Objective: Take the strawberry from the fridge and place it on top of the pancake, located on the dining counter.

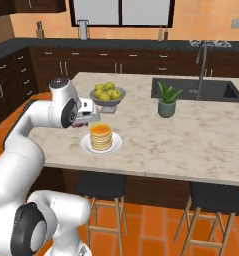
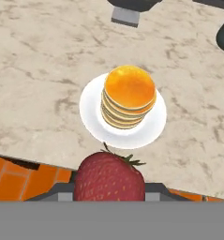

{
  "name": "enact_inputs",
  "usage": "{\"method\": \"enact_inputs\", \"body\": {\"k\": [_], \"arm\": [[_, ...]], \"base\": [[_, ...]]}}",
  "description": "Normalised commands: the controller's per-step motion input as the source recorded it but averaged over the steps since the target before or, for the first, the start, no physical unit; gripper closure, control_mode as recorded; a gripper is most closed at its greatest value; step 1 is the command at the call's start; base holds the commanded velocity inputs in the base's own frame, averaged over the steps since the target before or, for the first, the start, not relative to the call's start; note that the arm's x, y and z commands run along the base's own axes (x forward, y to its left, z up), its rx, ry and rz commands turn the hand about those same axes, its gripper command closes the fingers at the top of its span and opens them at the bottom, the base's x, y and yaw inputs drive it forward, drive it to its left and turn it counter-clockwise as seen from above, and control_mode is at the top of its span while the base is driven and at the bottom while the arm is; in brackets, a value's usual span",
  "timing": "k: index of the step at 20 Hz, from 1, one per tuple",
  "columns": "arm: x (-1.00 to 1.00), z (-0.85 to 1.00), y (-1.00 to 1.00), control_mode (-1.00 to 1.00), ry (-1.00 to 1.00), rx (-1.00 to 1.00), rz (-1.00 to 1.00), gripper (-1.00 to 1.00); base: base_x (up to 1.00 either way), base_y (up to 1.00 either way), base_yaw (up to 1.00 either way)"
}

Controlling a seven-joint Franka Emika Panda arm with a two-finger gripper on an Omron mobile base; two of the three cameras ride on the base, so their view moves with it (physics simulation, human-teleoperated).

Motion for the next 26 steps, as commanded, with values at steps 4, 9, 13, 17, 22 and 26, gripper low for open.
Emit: {"method": "enact_inputs", "body": {"k": [4, 9, 13, 17, 22, 26], "arm": [[0.64, -0.45, -0.01, -1.00, 0.00, 0.00, -0.04, 1.00], [0.76, -0.20, -0.08, -1.00, -0.04, 0.00, -0.05, 1.00], [0.56, -0.38, 0.00, -1.00, -0.01, 0.00, -0.01, 1.00], [0.05, -0.36, -0.13, -1.00, 0.00, 0.03, 0.00, 1.00], [0.38, -0.29, -0.08, -1.00, 0.00, 0.01, -0.03, 1.00], [0.34, -0.24, 0.00, -1.00, 0.00, 0.00, -0.03, 1.00]], "base": [[0.00, 0.00, 0.00], [0.00, 0.00, 0.00], [0.00, 0.00, 0.00], [0.00, 0.00, 0.00], [0.00, 0.00, 0.00], [0.00, 0.00, 0.00]]}}
